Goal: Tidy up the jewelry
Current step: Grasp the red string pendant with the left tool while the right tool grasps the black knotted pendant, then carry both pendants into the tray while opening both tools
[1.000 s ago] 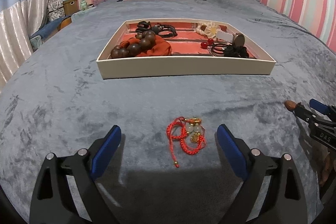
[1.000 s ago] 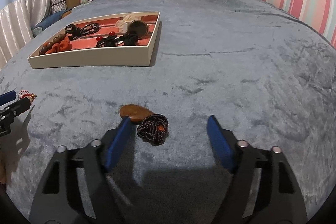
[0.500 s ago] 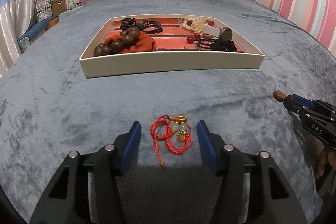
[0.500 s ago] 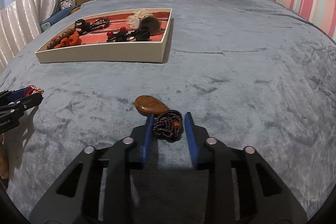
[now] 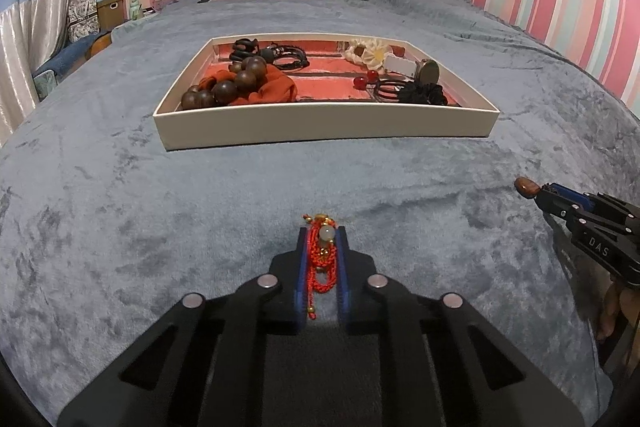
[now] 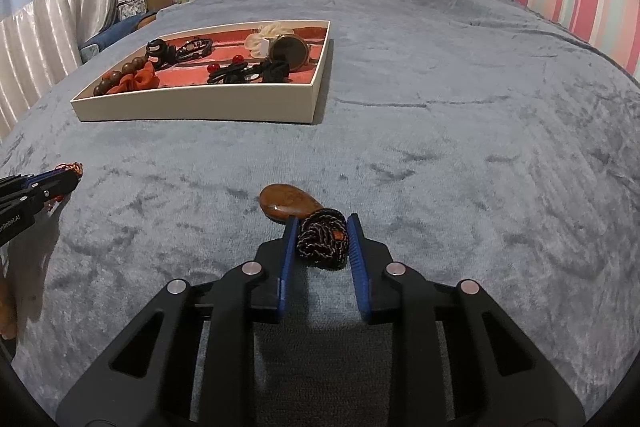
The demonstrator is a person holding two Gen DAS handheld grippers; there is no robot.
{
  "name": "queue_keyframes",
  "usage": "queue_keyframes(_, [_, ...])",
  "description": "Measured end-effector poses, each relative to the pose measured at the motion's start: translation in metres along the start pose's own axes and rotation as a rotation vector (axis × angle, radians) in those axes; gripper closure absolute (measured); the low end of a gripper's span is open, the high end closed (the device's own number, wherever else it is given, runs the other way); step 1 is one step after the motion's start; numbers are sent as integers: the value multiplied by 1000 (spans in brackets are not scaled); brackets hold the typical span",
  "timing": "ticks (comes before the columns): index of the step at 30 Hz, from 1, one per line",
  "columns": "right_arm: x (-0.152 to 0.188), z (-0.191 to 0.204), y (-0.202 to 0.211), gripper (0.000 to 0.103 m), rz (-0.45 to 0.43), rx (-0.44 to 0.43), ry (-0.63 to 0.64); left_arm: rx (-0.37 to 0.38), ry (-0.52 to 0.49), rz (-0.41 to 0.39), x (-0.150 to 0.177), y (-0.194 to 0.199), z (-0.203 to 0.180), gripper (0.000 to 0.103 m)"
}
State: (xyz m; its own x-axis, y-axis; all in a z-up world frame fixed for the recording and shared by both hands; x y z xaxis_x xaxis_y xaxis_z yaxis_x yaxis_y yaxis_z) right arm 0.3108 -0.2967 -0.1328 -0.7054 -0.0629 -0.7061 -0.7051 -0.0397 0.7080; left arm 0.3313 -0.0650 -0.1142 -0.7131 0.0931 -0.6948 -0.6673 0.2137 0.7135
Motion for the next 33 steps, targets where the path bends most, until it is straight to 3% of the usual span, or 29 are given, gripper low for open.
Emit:
queue_keyframes(15, [-14, 0, 21, 79, -62, -22, -35, 0, -21, -42, -14, 19, -4, 91])
queue_keyframes(33, [-98, 23, 48, 79, -162, -54, -29, -17, 2, -104, -101, 43, 24, 91])
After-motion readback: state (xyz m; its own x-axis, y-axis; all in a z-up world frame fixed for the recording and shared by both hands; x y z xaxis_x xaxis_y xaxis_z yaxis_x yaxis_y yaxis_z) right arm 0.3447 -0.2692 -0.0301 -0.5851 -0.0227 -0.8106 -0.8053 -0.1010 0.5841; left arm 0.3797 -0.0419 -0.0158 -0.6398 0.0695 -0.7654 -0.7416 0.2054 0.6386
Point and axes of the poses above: each gripper's, at about its wrist camera, not at the fingertips, and y roughly against the way its jaws point, z to its left, x to its underside, the point moved 2 cm from there along -y, roughly the way its jaws point, and after that the axes turned 1 degree about x, right-handed, at the moved point
